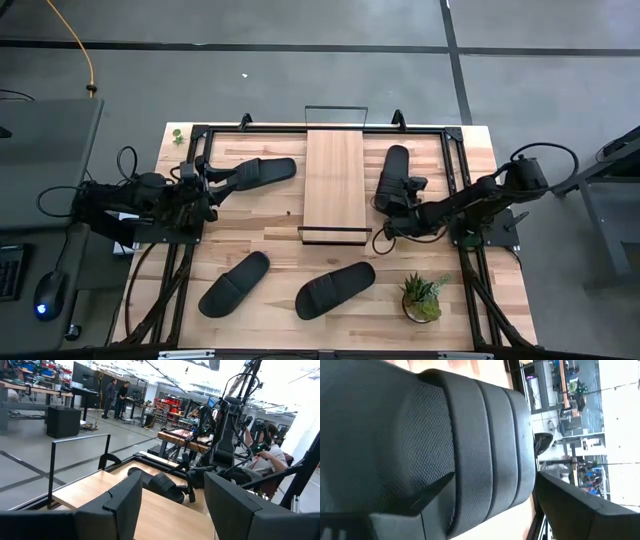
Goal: Pick and place slides into the shelf
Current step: Put the black slide on the shelf
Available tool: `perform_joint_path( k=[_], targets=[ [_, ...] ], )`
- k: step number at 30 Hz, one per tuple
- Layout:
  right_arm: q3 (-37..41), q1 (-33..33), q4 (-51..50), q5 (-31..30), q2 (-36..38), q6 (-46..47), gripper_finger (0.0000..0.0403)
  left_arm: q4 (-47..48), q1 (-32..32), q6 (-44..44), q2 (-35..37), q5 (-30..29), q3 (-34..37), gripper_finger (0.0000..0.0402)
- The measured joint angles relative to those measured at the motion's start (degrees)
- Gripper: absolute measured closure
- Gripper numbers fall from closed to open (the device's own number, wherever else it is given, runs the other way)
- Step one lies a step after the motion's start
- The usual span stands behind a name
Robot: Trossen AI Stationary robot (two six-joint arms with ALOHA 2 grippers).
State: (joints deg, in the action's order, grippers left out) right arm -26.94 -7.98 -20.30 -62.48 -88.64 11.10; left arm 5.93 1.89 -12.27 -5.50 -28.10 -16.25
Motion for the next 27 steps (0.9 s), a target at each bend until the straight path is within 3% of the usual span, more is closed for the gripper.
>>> perform_joint_path(
  k=[14, 18, 27],
  targets=[
    [0.0, 0.9, 0.0, 0.1, 0.0, 3.9, 0.0150, 0.0, 0.0, 0.0, 0.0, 0.0, 0.0, 0.0204],
    [0.0, 0.9, 0.0, 1.0, 0.0, 4.5, 0.0203, 0.0, 0.0, 0.0, 0.0, 0.0, 0.0, 0.0204],
    [0.0, 0.9, 0.0, 2.0, 0.0, 5.0, 0.0375, 0.0, 0.0, 0.4, 0.0, 0.0, 0.0, 0.0204]
  ],
)
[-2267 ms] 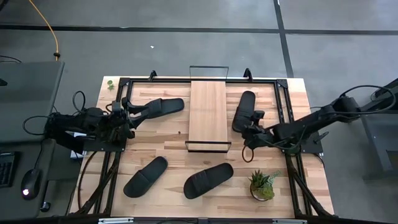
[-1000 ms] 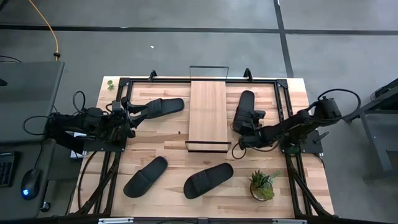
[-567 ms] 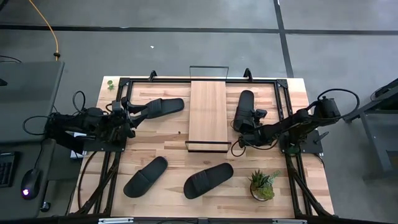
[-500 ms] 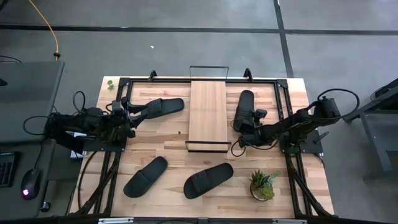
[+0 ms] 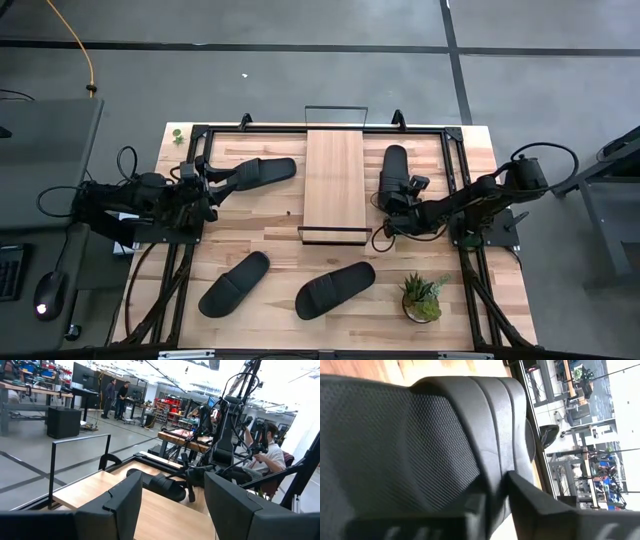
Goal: Pick and place slides into the shelf
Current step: Put the black slide on the shelf
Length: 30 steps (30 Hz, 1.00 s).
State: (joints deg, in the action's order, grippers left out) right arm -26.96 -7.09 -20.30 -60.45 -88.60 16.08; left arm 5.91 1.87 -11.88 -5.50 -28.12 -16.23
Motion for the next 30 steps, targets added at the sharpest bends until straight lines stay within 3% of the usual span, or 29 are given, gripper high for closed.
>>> perform_joint_path(
  k=[2, 14, 30],
  targets=[
    [0.0, 0.0, 0.0, 0.1, 0.0, 0.5, 0.0394, 0.0, 0.0, 0.0, 0.0, 0.0, 0.0, 0.0204],
    [0.0, 0.0, -0.5, -0.5, 3.0, 2.8, 0.0400, 0.0, 0.0, 0.0, 0.0, 0.0, 0.0, 0.0204],
    [0.0, -0.1, -2.7, 3.2, 21.9, 0.3, 0.0402, 0.0, 0.0, 2.3, 0.0, 0.0, 0.0, 0.0204]
  ],
)
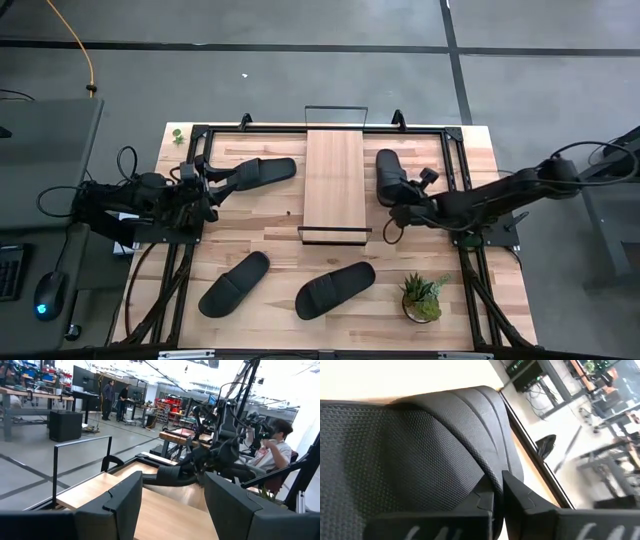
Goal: Pick and place slides into the shelf
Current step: Put the black slide on the shelf
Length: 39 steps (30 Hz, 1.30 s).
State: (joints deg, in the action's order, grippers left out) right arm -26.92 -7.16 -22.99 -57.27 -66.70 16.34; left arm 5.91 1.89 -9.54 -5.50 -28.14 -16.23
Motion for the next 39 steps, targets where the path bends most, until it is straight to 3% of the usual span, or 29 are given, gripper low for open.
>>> perform_joint_path(
  k=[5, 13, 26, 33, 39],
  targets=[
    [0.0, 0.0, 0.9, 3.4, 6.1, -1.8, 0.0402, 0.1, 0.0, 0.4, 0.0, 0.0, 0.0, 0.0204],
    [0.0, 0.0, 10.7, 11.0, 13.0, -8.5, 0.0403, 0.2, 0.0, 4.0, 0.0, 0.4, 0.0, 0.0204],
    [0.0, 0.0, 31.8, 26.5, 14.6, -16.6, 0.0403, 0.2, 0.0, 15.7, -1.1, 10.7, 0.0, 0.0204],
    [0.0, 0.0, 41.9, 38.0, 14.6, -13.8, 0.0403, -3.2, 0.0, 19.9, -7.1, 18.6, 0.0, 0.0204],
    [0.0, 0.0, 44.4, 41.5, 14.6, -10.3, 0.0403, -9.8, 0.0, 22.0, -16.1, 22.2, 0.0, 0.0204]
  ],
)
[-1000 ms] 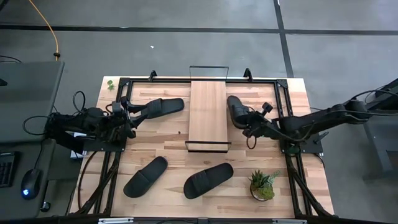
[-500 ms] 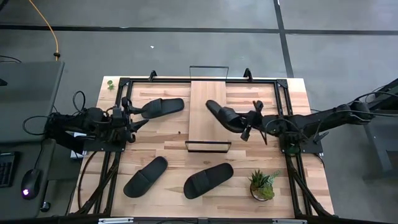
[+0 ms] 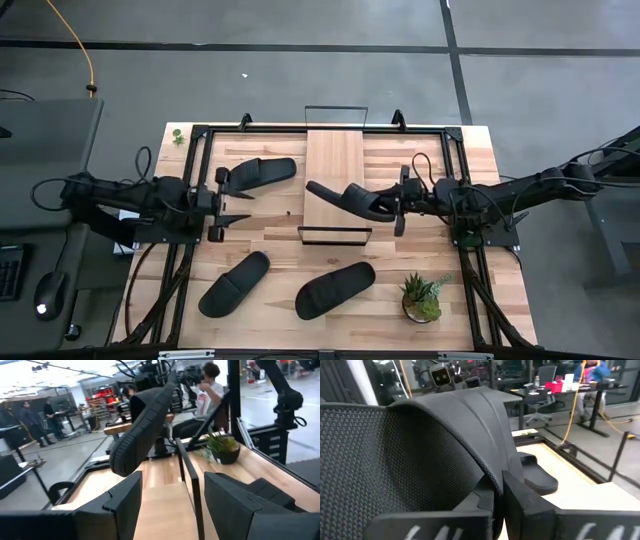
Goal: Pick and place slides into the shelf
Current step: Put the black slide on the shelf
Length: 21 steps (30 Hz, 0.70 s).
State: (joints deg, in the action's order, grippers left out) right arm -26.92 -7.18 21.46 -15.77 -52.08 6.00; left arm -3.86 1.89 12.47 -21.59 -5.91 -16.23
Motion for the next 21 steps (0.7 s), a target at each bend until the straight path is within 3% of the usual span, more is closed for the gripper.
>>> perform_joint_path(
  k=[6, 11, 21],
  targets=[
    [0.0, 0.0, 1.4, 1.7, -0.1, 3.0, 0.0403, -9.1, 0.0, 0.9, -10.2, 0.0, 0.0, 0.0204],
    [0.0, -0.7, 9.5, 7.5, -2.5, 2.9, 0.0403, -16.9, 0.0, 1.0, -17.2, 0.0, 0.0, 0.0204],
    [0.0, -2.0, 23.5, 10.4, -9.8, 2.3, 0.0403, -26.7, 0.0, 1.0, -24.0, 0.0, 0.0, 0.0204]
  ],
)
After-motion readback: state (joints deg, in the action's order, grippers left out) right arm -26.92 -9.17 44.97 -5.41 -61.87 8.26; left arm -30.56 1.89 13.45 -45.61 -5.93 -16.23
